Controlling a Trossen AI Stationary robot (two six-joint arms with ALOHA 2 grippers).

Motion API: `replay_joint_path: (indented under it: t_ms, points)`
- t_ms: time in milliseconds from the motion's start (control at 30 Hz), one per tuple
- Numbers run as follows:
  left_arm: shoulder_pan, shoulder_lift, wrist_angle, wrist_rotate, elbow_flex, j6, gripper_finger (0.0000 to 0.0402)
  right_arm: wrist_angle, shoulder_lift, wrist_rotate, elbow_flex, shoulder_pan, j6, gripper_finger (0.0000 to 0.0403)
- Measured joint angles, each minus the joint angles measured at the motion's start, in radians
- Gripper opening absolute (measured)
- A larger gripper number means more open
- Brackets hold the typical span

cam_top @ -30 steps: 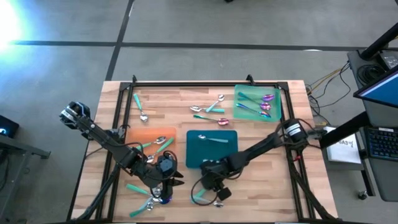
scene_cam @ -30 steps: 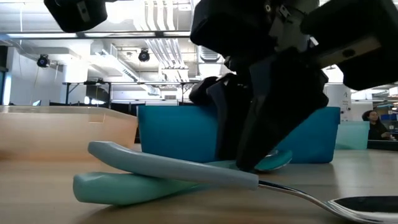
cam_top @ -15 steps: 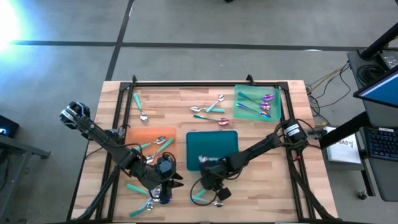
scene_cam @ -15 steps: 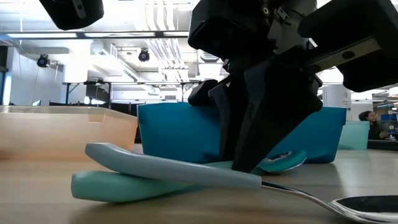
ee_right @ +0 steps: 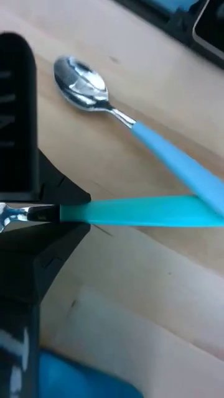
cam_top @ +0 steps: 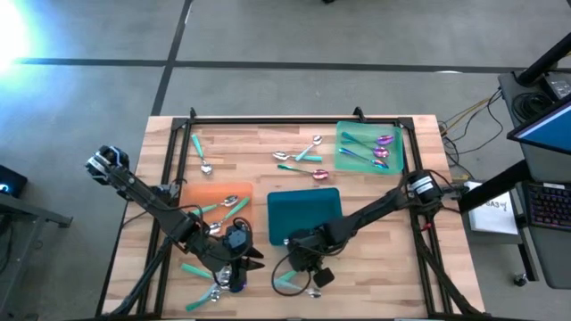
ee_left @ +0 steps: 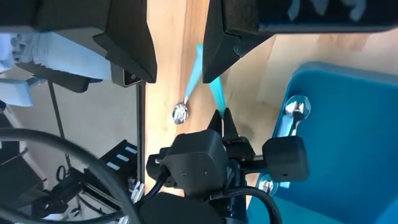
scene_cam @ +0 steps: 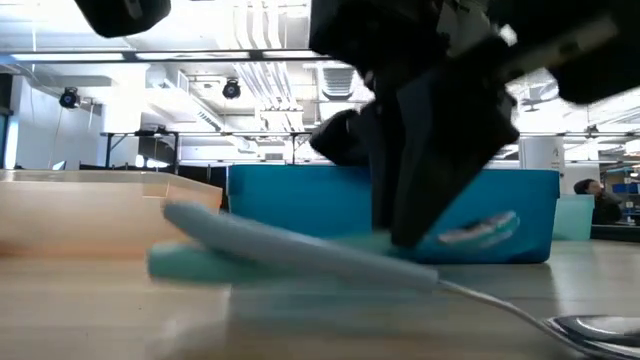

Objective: Sort silverware by color (type)
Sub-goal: Put the light green spoon into the orange bin

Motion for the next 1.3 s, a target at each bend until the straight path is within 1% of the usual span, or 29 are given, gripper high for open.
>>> replay_joint_path:
  t_ms: [167,267,467,533,600,767,867,967,1100,1200,1267,1300]
  points:
    - [0.000,-0.001,-0.009,0.001,0.017,0.014,0.0113,-0.107,-0.007,0.013,0.079,0.000,-0.023,0.0021]
    - [-0.001,-0.001,-0.010,0.000,0.019,0.016,0.0114,-0.199,-0.007,0.087,0.138,0.000,-0.039,0.0020]
    - [-0.001,-0.001,-0.015,-0.011,0.019,0.020,0.0113,-0.397,-0.012,0.285,0.241,0.000,-0.071,0.0020]
    - [-0.006,-0.001,-0.011,-0.049,0.015,0.029,0.0113,-0.440,-0.020,0.349,0.263,0.000,-0.070,0.0020]
    - [-0.011,0.012,-0.009,-0.108,0.009,0.049,0.0114,-0.468,-0.045,0.413,0.276,0.000,-0.063,0.0020]
    - [-0.015,0.071,-0.006,-0.230,-0.002,0.109,0.0113,-0.531,-0.131,0.528,0.269,0.000,0.004,0.0020]
    - [-0.012,0.091,0.009,-0.343,-0.002,0.170,0.0113,-0.537,-0.194,0.602,0.251,0.000,0.039,0.0020]
    - [-0.002,0.100,0.018,-0.409,-0.002,0.203,0.0113,-0.522,-0.249,0.659,0.234,0.000,0.076,0.0022]
    - [0.020,0.111,0.132,-0.436,-0.002,0.207,0.0114,-0.487,-0.291,0.721,0.206,0.000,0.125,0.0023]
    - [0.028,0.141,0.284,-0.436,-0.002,0.228,0.0114,-0.479,-0.302,0.754,0.182,0.003,0.140,0.0024]
    - [0.031,0.176,0.390,-0.430,-0.002,0.269,0.0114,-0.466,-0.305,0.780,0.160,0.006,0.141,0.0024]
    - [0.033,0.190,0.408,-0.431,-0.002,0.280,0.0114,-0.466,-0.307,0.790,0.150,0.007,0.140,0.0024]
